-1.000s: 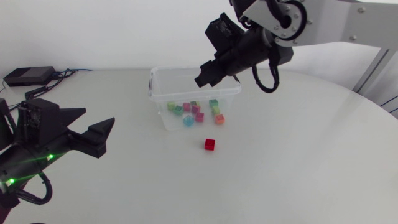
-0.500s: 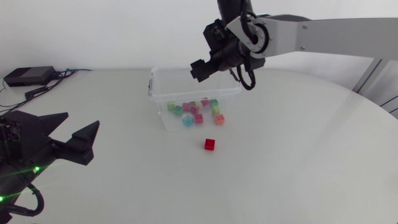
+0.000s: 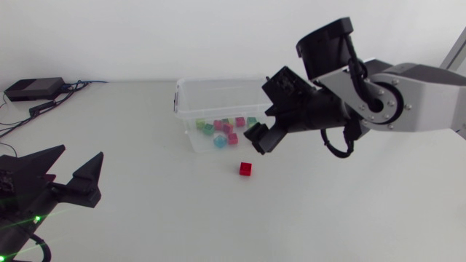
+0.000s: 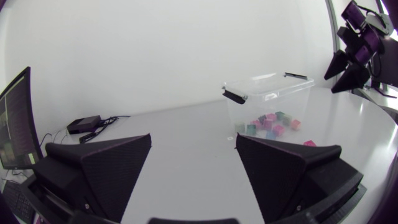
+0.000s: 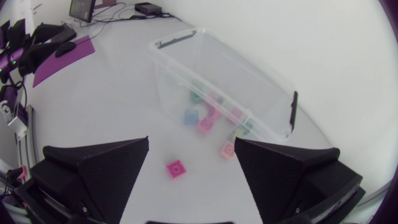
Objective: Pick up the duplo bricks and place them in the container
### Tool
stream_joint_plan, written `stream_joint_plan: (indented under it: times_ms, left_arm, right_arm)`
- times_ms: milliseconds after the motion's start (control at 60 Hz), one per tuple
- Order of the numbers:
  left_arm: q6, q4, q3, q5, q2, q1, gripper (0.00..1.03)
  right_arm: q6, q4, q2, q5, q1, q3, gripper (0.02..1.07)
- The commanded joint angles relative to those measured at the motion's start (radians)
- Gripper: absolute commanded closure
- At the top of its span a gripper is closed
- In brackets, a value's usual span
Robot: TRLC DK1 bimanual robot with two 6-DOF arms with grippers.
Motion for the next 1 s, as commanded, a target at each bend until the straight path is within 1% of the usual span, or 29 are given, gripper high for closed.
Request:
stream_joint_plan:
  times_ms: [0, 100, 183, 300, 500, 617, 667, 717, 983]
  left_arm:
    - [-0.007, 0.000, -0.040, -0.002, -0.045, 0.014, 0.09]
    - [-0.007, 0.000, -0.057, -0.002, -0.082, 0.034, 0.09]
    - [-0.007, -0.004, -0.077, -0.002, -0.145, 0.044, 0.09]
    - [-0.007, -0.015, -0.098, -0.002, -0.211, 0.045, 0.10]
    - [-0.028, -0.018, -0.144, -0.008, -0.297, 0.060, 0.11]
    - [-0.054, 0.028, -0.163, -0.031, -0.297, 0.062, 0.11]
    - [-0.059, 0.060, -0.178, -0.057, -0.297, 0.062, 0.11]
    - [-0.066, 0.055, -0.178, -0.065, -0.297, 0.062, 0.12]
    - [-0.079, 0.031, -0.178, -0.065, -0.294, 0.065, 0.11]
  right_arm:
    - [-0.044, 0.024, 0.007, -0.027, 0.004, -0.069, 0.07]
    - [-0.068, 0.057, 0.042, -0.041, 0.004, -0.101, 0.07]
    - [-0.100, 0.096, 0.123, -0.059, -0.002, -0.110, 0.07]
    - [-0.142, 0.134, 0.258, -0.092, -0.011, -0.090, 0.07]
    - [-0.203, 0.177, 0.422, -0.107, -0.025, -0.043, 0.07]
    - [-0.243, 0.175, 0.474, -0.109, -0.043, 0.002, 0.07]
    - [-0.252, 0.172, 0.485, -0.116, -0.052, 0.017, 0.07]
    - [-0.265, 0.166, 0.496, -0.130, -0.056, 0.032, 0.07]
    - [-0.327, 0.103, 0.576, -0.159, -0.062, 0.083, 0.07]
